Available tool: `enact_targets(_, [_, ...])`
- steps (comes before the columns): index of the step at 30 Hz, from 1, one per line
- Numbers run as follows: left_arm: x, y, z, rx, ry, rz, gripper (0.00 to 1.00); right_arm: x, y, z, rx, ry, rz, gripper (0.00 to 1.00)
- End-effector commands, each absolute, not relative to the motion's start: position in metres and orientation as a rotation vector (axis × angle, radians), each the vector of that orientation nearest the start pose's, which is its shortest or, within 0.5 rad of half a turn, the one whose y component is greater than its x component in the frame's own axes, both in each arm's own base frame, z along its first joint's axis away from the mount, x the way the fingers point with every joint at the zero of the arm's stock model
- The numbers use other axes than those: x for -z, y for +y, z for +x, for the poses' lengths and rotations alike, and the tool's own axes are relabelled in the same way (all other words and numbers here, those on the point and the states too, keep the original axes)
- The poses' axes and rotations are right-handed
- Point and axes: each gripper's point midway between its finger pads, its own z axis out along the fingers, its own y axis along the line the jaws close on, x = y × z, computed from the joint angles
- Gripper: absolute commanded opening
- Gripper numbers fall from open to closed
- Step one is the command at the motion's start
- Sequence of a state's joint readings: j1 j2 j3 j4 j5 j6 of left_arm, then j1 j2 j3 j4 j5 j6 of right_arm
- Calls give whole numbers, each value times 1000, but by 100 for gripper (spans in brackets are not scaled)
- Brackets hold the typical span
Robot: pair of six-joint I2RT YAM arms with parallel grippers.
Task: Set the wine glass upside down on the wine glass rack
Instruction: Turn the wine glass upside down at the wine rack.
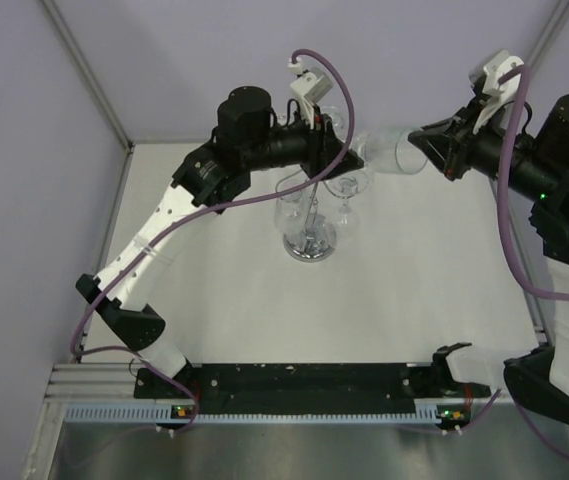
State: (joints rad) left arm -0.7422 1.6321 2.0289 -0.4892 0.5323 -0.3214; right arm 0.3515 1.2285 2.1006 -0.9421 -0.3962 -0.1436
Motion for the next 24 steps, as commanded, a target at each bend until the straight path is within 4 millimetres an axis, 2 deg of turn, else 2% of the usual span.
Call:
enact_targets(1, [-490,-384,260,1249,1536,805,28,-565,153,228,-469,1355,-688,0])
enact_targets(5, [-491,-383,261,1244,1532,803,18,-563,153,228,-467,1358,-688,0])
enact_targets(9, [-491,-383,261,1239,1527,807,1,-559,153,229,-466,1368,-690,0])
enact_targets(15, [-493,-380,262,1214,1518,803,0,-549,152,232,-453,1393,-686,0])
enact_targets(24, [-511,-367,260,1150,1466,799,0,-537,151,236,-438,1420,-694,1])
